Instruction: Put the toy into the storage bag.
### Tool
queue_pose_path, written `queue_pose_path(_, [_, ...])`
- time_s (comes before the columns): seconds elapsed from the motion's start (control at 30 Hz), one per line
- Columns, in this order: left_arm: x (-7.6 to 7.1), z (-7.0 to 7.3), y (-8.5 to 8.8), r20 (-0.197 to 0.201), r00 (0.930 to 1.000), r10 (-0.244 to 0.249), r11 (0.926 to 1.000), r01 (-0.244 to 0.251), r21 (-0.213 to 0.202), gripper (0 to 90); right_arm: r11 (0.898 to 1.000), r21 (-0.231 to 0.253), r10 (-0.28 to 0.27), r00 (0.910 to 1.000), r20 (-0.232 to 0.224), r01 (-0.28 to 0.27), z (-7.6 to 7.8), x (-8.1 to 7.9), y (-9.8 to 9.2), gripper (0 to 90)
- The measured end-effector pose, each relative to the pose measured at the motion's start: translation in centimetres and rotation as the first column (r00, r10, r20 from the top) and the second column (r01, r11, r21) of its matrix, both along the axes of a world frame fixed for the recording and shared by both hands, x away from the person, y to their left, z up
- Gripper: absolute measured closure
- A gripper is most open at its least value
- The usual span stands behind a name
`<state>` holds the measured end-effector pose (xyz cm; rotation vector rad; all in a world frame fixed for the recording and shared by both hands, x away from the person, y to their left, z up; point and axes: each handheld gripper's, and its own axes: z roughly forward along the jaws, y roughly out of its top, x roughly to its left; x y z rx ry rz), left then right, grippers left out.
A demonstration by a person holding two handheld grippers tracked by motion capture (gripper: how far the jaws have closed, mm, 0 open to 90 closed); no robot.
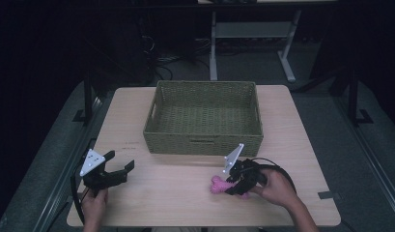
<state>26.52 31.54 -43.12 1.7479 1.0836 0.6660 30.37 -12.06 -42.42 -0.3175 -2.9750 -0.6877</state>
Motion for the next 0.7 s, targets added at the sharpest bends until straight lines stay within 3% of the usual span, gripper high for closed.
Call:
queue_pose_path(0.03, [-0.1,0.0,0.0,0.002,1.0,0.001,1.0,-0.001,-0.002,13.3,1.0,0.02,-0.001,1.0,-0.007,0.001,0.5,0.3,-0.2,58.3])
queue_pose_path(0.27, [-0.2,0.1,0.0,0.005,1.0,0.001,0.9999,-0.001,-0.012,13.3,1.0,0.031,0.004,0.9996,-0.027,-0.004,1.6,1.0,-0.4,58.3])
queue_pose_path(0.4, [-0.4,0.2,0.0,0.013,0.9999,0.006,0.9999,-0.006,-0.013,13.3,0.998,0.059,0.016,0.9978,-0.064,-0.012,2.7,1.8,-0.6,58.3])
queue_pose_path(0.7, [-0.3,0.2,-0.1,0.007,1.0,0.002,0.9999,-0.002,-0.011,13.3,0.995,0.1,0.029,0.9962,-0.082,-0.02,4.4,3.0,-1.0,58.2])
